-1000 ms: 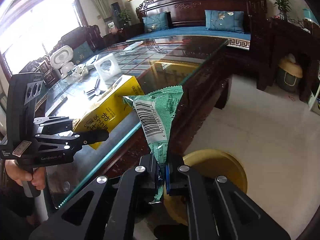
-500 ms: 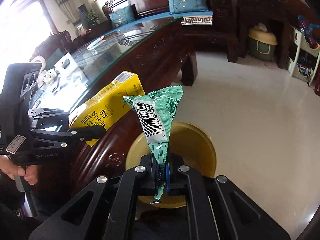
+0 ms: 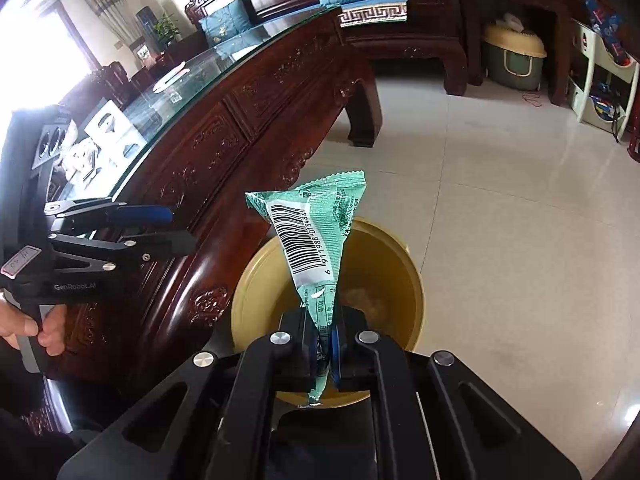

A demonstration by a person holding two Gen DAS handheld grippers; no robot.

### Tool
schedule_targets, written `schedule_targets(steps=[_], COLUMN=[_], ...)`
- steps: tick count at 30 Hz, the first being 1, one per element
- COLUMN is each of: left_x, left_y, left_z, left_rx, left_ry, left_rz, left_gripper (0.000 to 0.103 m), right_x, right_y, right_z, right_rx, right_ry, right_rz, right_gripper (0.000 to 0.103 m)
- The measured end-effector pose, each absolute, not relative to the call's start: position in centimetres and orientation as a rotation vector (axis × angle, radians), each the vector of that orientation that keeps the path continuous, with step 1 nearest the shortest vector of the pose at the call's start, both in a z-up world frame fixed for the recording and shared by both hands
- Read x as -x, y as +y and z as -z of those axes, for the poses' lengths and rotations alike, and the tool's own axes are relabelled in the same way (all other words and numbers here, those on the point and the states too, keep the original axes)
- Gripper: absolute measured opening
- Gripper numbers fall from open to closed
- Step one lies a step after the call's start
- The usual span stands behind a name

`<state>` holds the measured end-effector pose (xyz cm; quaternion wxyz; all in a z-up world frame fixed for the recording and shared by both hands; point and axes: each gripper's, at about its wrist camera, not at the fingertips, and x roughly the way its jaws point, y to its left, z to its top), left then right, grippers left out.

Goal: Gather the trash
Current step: 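Carry the carton and wrapper over the yellow bucket and open both tools, then move both tools back toward the table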

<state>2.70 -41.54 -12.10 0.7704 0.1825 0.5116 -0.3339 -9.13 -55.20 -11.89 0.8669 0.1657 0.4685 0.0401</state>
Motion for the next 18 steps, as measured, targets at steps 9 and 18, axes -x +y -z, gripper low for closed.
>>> schedule_targets(steps=[9, 18], left_x=[-2.3, -2.7], left_y=[-39.0, -36.4], left_z=[10.4, 8.4], left_rx=[-0.351, -0.314], left_ry=[1.083, 1.044], left_rz=[0.716, 0.673], left_gripper=[0.059, 0.059], right_x=[7.3, 5.9], right_y=[-53.0, -51.2], right_z=[11.3, 11.1], right_rx=[-0.291, -0.255], right_ry=[0.989, 1.004], right_rz=[-0.125, -0.152], right_gripper=[0.005, 0.006])
